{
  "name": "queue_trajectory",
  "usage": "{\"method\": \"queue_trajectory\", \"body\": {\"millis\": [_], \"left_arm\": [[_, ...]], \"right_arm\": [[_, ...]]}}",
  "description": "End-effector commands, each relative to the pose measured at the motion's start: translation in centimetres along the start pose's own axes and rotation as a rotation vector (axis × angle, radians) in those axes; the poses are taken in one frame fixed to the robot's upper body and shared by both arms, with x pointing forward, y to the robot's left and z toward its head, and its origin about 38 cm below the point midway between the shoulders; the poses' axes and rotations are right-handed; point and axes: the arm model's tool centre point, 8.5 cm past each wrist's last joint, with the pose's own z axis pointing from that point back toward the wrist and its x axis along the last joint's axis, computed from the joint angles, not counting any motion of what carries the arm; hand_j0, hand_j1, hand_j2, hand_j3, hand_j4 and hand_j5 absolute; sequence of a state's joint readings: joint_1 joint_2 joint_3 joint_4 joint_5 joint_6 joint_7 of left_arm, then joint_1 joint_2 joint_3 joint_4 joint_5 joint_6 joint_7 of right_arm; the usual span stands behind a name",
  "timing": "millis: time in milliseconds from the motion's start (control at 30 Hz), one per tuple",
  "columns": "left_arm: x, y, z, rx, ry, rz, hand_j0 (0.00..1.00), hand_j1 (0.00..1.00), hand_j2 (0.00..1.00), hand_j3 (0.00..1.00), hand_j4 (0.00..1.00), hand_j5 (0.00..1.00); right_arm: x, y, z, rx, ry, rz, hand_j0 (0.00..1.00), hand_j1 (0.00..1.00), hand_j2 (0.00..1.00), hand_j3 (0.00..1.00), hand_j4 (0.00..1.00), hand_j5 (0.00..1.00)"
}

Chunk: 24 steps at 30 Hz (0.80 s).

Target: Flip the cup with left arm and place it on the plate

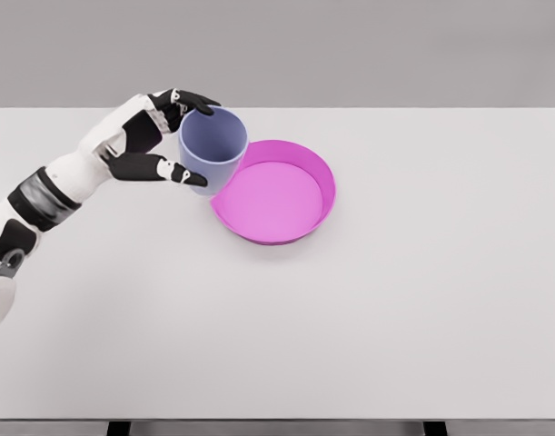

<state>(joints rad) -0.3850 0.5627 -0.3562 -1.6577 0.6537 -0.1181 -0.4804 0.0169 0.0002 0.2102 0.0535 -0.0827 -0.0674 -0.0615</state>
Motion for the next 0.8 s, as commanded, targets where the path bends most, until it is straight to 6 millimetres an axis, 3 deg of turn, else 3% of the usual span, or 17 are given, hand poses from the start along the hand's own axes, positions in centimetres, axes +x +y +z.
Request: {"method": "queue_trajectory", "body": {"millis": [0, 300, 500, 567, 767], "left_arm": [[-1.5, -0.8, -1.0, 0.023, -0.015, 0.06, 0.55, 0.55, 0.55, 0.55, 0.55, 0.55], [-3.9, -3.7, -5.6, 0.048, -0.086, 0.15, 0.54, 0.54, 0.54, 0.54, 0.54, 0.54], [-5.6, -4.2, -6.3, 0.118, -0.171, 0.158, 0.51, 0.51, 0.51, 0.51, 0.51, 0.51], [-7.2, -3.9, -6.1, 0.161, -0.193, 0.153, 0.51, 0.51, 0.51, 0.51, 0.51, 0.51], [-9.5, -5.0, -6.3, 0.145, -0.126, 0.163, 0.51, 0.51, 0.51, 0.51, 0.51, 0.51]], "right_arm": [[0.0, 0.0, 0.0, 0.0, 0.0, 0.0, 1.0, 1.0, 1.0, 1.0, 1.0, 1.0], [-0.1, 0.0, 0.0, 0.0, 0.002, 0.0, 1.0, 1.0, 1.0, 1.0, 1.0, 1.0], [0.0, 0.0, 0.0, 0.0, 0.0, 0.0, 1.0, 1.0, 1.0, 1.0, 1.0, 1.0], [-0.1, 0.0, 0.0, 0.0, 0.002, 0.0, 1.0, 1.0, 1.0, 1.0, 1.0, 1.0], [-0.1, 0.0, 0.0, 0.0, 0.002, 0.0, 1.0, 1.0, 1.0, 1.0, 1.0, 1.0]]}}
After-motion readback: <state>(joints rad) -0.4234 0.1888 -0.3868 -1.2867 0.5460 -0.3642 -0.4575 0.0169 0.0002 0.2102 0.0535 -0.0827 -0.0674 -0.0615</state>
